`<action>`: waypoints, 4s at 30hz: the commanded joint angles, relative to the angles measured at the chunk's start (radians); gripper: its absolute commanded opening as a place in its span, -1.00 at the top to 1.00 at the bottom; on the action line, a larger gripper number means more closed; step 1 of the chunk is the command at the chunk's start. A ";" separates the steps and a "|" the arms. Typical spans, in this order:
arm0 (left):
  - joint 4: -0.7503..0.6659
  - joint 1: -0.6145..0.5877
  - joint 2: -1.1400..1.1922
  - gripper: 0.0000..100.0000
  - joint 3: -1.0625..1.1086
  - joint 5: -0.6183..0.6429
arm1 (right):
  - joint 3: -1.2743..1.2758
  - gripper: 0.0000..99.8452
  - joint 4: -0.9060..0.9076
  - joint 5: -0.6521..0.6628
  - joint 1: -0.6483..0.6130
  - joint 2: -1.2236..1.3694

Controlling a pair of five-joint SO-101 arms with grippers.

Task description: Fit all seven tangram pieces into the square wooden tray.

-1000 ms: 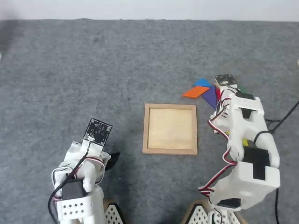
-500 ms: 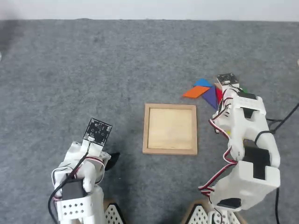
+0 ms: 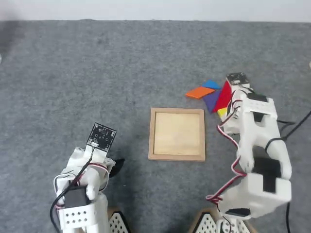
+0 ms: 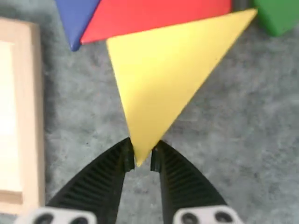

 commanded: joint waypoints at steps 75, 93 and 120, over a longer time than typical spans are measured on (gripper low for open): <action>0.008 0.000 -0.015 0.26 -0.022 -0.008 | -0.552 0.28 0.272 0.017 -0.090 0.378; 0.008 0.002 -0.015 0.26 -0.022 -0.008 | -0.543 0.21 0.317 0.141 -0.099 0.360; 0.008 0.002 -0.015 0.26 -0.022 -0.008 | -0.404 0.22 0.182 -0.092 -0.090 0.315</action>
